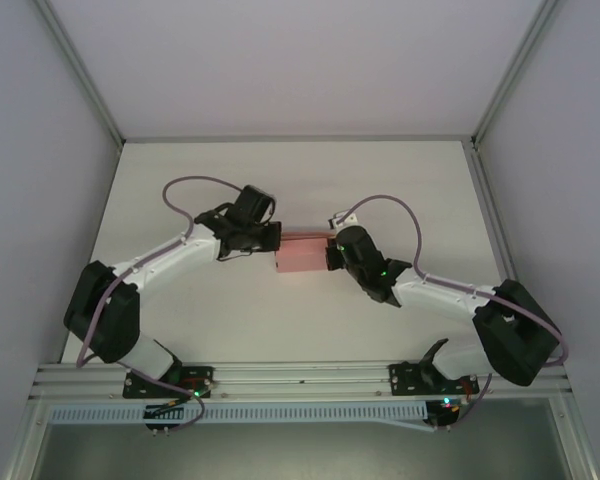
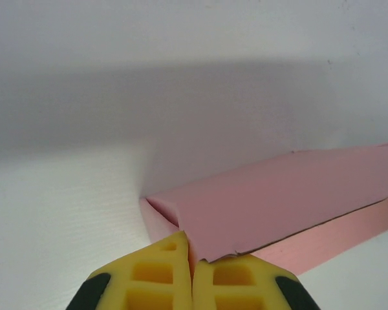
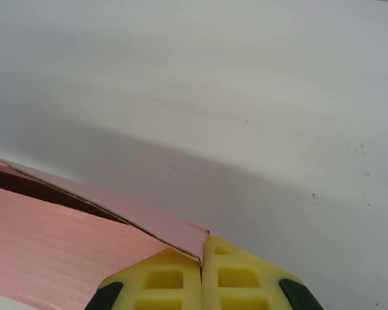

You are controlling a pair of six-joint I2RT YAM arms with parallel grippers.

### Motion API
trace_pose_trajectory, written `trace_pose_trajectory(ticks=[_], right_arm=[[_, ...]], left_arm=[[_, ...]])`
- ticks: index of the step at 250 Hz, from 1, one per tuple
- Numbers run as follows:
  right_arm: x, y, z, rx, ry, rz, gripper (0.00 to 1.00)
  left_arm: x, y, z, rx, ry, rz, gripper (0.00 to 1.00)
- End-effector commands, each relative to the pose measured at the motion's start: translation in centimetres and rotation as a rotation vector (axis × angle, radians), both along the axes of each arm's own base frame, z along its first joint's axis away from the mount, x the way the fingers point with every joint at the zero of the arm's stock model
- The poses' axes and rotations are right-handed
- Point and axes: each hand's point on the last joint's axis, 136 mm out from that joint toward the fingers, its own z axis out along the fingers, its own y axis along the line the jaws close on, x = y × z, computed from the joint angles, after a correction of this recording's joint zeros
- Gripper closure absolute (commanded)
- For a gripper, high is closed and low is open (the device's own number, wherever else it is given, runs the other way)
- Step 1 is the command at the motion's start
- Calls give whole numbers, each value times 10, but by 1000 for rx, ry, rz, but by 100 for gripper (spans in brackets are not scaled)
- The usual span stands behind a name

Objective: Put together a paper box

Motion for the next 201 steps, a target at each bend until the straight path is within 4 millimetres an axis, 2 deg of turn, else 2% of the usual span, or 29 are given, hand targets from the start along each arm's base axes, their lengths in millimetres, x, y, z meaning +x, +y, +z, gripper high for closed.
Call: trace_pose_trajectory(ticks=[1,47,69,95,122,136,148,157,170,181,201], right_arm=[[-47,-19,-72,-148,225,58,100],[-53,-17,-70,-95,149,101,100],[-56,-17,-70,-74,134,112,100],[-55,-20,-72,-103,135,104,100],[-55,-16,-73,-110,170,115,99],[-54,-12,-69,-99,187,112,95],[-53,-7,-63,-89,197,119,86],[-51,-5,-56,-88,204,116,73],[-49,0,-45,-88,224,115,59],[-48,4,-37,-86,238,122,41],[-43,6,-26,-82,264,89,22]], left_arm=[[-38,-2,-43,116,45,-4,100],[-60,5,-60,211,-92,35,100],[-71,1,-71,182,-118,26,100],[-73,5,-81,188,-133,43,100],[-70,1,-78,233,-175,22,100],[-69,-1,-78,261,-185,15,100],[-67,0,-77,283,-186,16,100],[-66,0,-77,304,-185,6,100],[-64,3,-75,325,-185,28,100],[-64,2,-75,328,-189,17,100],[-63,0,-75,327,-190,18,100]])
